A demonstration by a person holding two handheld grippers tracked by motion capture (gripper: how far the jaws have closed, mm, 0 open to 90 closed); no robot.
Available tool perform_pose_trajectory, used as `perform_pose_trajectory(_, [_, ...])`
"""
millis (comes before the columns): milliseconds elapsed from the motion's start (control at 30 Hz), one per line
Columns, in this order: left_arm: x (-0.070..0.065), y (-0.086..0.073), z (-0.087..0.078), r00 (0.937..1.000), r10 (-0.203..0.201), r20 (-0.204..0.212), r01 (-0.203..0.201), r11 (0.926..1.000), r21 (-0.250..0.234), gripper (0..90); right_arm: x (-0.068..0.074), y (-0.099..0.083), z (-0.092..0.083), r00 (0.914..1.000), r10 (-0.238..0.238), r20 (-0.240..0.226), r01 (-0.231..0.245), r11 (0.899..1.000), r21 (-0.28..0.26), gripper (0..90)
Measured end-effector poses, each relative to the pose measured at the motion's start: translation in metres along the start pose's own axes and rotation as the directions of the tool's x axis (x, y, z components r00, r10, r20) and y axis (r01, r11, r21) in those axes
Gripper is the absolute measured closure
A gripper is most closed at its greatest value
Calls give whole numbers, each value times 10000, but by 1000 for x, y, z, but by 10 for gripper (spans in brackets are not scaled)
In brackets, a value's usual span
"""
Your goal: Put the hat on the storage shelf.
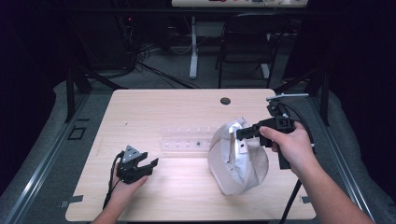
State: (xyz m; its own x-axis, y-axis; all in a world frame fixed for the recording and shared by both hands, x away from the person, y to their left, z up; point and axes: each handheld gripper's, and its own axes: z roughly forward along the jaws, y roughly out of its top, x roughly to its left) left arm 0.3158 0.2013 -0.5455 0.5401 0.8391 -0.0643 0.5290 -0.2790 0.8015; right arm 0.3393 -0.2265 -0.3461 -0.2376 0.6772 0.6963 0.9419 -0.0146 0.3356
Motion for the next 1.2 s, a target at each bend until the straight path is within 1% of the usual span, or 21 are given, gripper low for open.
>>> perform_pose_trajectory(100, [-5,1,0,9999,83,68,-83,10000,-51,469,1,4,-7,10000,21,-5,-21,9996,-292,828])
perform_pose_trajectory(133, [-7,1,0,9999,123,119,-123,9999,-42,469,1,4,-7,10000,21,-5,-21,9996,-292,828])
perform_pose_trajectory(200, [-10,2,0,9996,221,167,-220,9997,-39,469,2,9,-10,9998,113,-172,-121,9988,-464,828])
perform_pose_trajectory(233, [-12,2,0,9995,220,206,-219,9998,-21,469,2,9,-10,9998,113,-172,-121,9988,-464,828])
perform_pose_trajectory(300, [-15,3,0,9992,289,278,-288,9996,-69,469,4,14,-11,9992,142,-377,-165,9980,-610,828])
perform_pose_trajectory(333, [-17,4,0,9990,312,330,-310,9995,-73,469,4,14,-11,9992,142,-377,-165,9980,-610,828])
perform_pose_trajectory(400, [-19,5,-1,9984,415,373,-413,9991,-56,472,8,18,-10,9989,123,-461,-152,9979,-633,828])
perform_pose_trajectory(433, [-21,6,-1,9984,418,381,-416,9991,-68,477,11,21,-9,9981,108,-610,-150,9975,-686,828])
perform_pose_trajectory(567, [-26,8,-4,9979,454,463,-447,9989,-162,477,17,27,-5,9973,110,-724,-165,9970,-754,828])
perform_pose_trajectory(700, [-32,11,-6,9956,676,642,-663,9976,-212,476,25,36,-1,9971,16,-759,-79,9965,-832,827])
perform_pose_trajectory(800, [-36,14,-7,9931,881,777,-862,9959,-282,497,30,41,1,9970,-28,-778,-42,9959,-906,828])
perform_pose_trajectory(1000, [-44,18,-8,9910,921,976,-883,9952,-429,503,35,49,3,9969,-10,-792,-69,9949,-1002,827])
perform_pose_trajectory(1100, [-50,23,-9,9873,1095,1154,-1044,9933,-493,499,37,53,4,9965,66,-830,-158,9937,-1111,827])
perform_pose_trajectory(1200, [-58,29,-9,9819,1345,1334,-1280,9902,-565,500,39,57,4,9961,127,-871,-232,9924,-1207,827])
